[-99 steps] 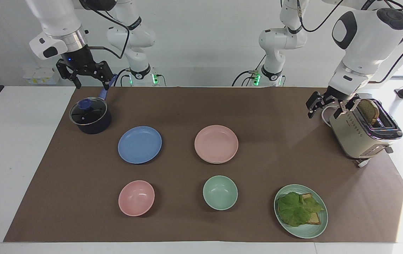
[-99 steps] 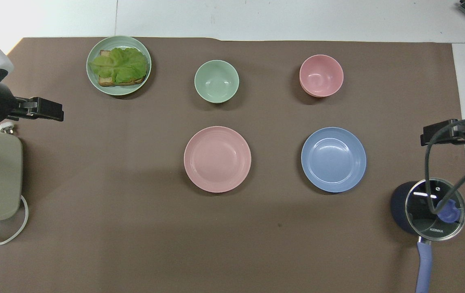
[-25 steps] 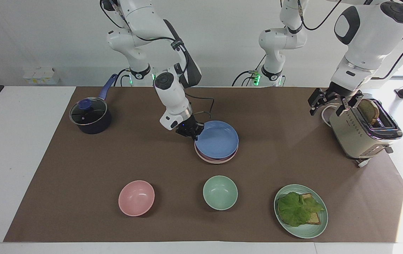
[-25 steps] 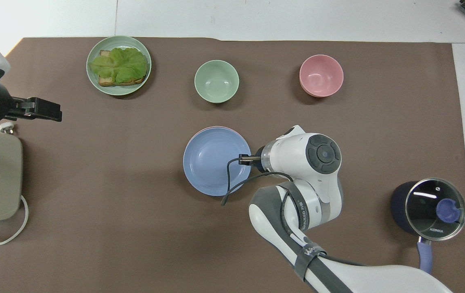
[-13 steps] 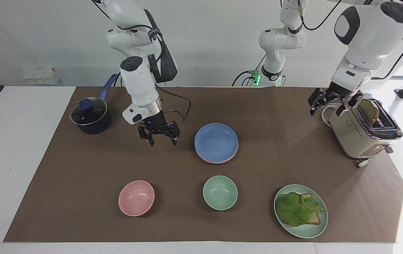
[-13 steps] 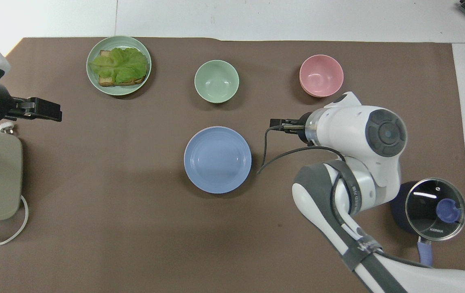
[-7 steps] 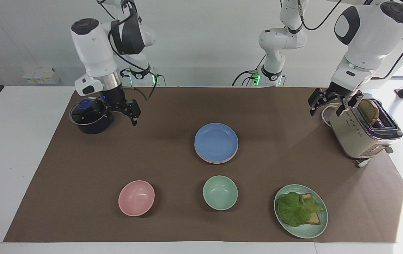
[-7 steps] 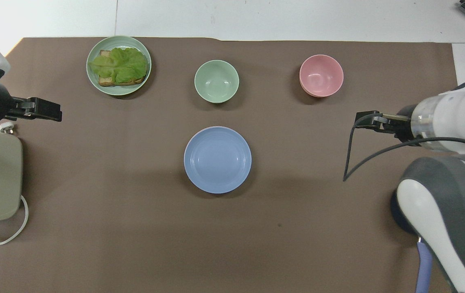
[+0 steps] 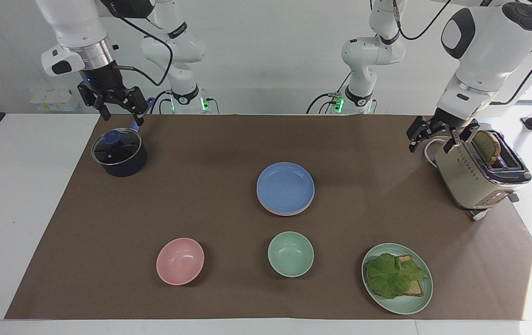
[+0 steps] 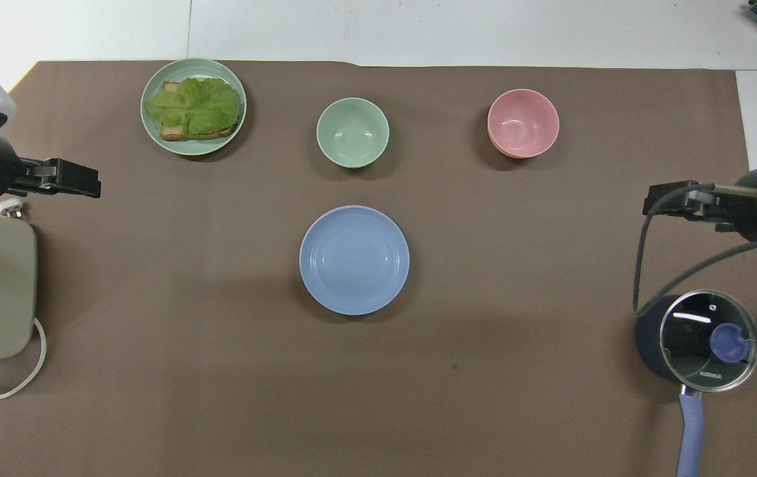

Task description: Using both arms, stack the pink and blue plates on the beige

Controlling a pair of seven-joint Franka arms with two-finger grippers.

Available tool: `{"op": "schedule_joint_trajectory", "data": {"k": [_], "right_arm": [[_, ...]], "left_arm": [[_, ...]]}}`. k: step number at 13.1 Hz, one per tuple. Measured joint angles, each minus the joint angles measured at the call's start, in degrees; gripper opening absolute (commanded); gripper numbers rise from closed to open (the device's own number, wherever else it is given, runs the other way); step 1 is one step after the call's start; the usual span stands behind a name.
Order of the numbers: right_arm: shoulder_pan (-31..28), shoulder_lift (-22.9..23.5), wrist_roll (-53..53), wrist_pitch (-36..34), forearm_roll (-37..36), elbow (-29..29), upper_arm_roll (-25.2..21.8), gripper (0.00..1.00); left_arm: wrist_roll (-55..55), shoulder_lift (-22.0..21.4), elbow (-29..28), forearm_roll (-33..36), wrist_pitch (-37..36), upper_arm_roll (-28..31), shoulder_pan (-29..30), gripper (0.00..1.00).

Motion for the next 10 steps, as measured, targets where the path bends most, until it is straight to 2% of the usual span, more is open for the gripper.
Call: {"op": "schedule_joint_trajectory", "data": {"k": [3, 10], "right_arm": [[0.22, 4.28, -0.11, -3.62, -1.06, 6.44, 0.21, 1.0], [0.5, 4.0, -2.89, -4.6, -1.65, 5.7, 0.84, 1.0]], "left_arm": [[0.0, 0.0, 0.0, 0.0, 0.0, 0.0, 0.0, 1.0], [0.01, 0.0, 0.0, 0.0, -0.01, 0.0, 0.0, 1.0]]}}
